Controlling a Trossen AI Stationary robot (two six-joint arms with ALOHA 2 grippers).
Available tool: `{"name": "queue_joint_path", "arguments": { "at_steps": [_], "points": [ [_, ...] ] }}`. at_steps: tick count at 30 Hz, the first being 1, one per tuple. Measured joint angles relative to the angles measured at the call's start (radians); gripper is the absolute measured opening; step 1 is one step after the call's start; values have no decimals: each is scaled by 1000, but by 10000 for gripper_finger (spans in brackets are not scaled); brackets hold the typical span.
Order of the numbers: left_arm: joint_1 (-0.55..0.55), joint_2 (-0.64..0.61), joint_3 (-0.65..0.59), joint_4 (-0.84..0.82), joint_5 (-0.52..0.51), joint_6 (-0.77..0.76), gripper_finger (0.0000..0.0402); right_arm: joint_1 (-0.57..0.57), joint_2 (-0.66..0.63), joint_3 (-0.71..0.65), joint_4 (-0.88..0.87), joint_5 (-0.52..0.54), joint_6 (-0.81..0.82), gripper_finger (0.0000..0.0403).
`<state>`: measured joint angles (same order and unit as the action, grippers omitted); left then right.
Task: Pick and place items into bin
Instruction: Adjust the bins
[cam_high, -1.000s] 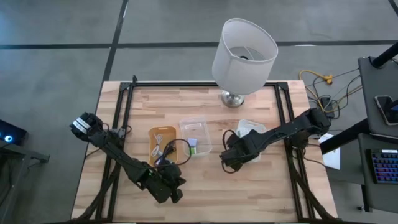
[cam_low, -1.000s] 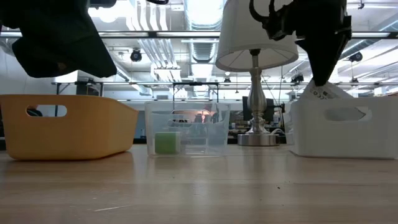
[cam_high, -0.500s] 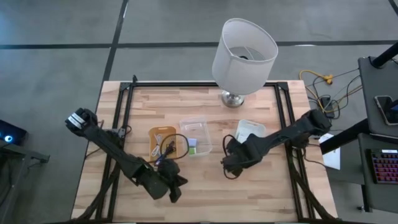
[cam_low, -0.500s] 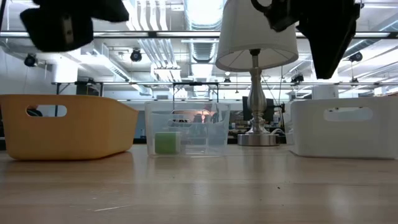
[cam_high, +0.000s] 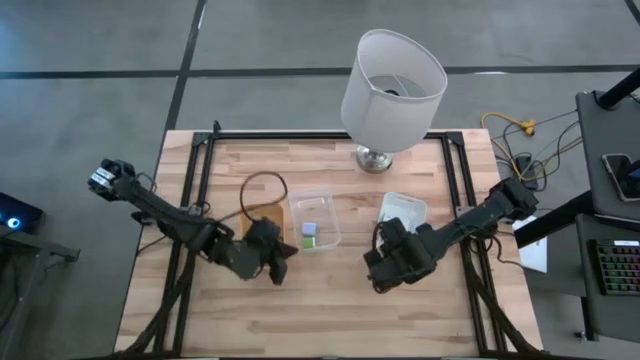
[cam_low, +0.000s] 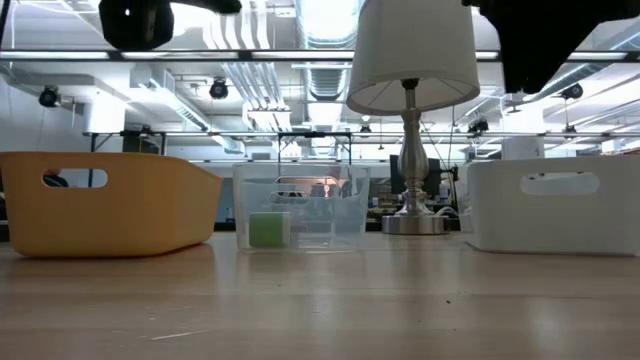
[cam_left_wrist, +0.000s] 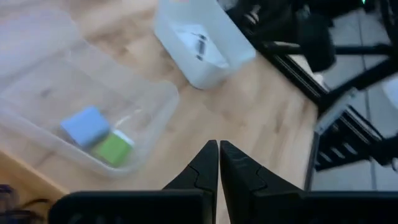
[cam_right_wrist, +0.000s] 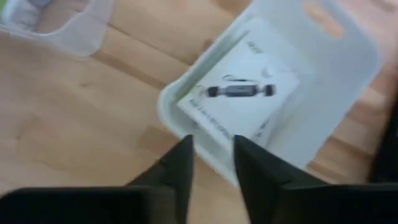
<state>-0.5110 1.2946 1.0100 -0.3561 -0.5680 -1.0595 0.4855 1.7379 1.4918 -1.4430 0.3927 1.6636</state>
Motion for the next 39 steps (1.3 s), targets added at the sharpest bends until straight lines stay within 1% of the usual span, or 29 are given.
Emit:
{"name": "queue_joint_path", "arguments": {
  "at_steps": [3,4,7,9,11,13,16,19,22,24,30,35,37,39],
  "points": [
    [36,-44,0,-30,-3,1,0,-21,-2,-2,-50,16,-3,29],
    [45,-57,0,-51,-3,6,0,-30,-5,-3,-64,25,-12,19],
    [85,-83,-2,-69,1,50,0,-68,-21,-3,-69,30,-74,13],
    [131,-86,-2,-77,37,74,0,-88,-30,-3,-44,33,-137,11],
    [179,-74,-2,-82,89,105,0,-97,-35,3,43,58,-214,9],
    [212,-54,-2,-88,110,123,0,-107,-37,8,184,59,-303,9],
    [242,-48,-3,-144,114,125,0,-144,-15,8,408,3,-432,9],
    [251,-54,-2,-254,101,125,0,-192,50,7,550,-21,-511,9],
    [239,-82,-2,-337,101,104,0,-227,101,18,550,-24,-522,8],
    [217,-102,-3,-383,95,89,0,-247,126,35,567,-46,-558,8],
    [173,-138,-3,-395,81,73,0,-316,207,74,590,-160,-637,8],
    [162,-139,-3,-395,62,72,0,-332,286,133,591,-262,-676,8],
    [162,-137,-3,-395,62,73,0,-332,311,160,565,-268,-676,8],
    [160,-136,-3,-396,62,79,0,-332,326,188,501,-266,-646,8]
  ]
}}
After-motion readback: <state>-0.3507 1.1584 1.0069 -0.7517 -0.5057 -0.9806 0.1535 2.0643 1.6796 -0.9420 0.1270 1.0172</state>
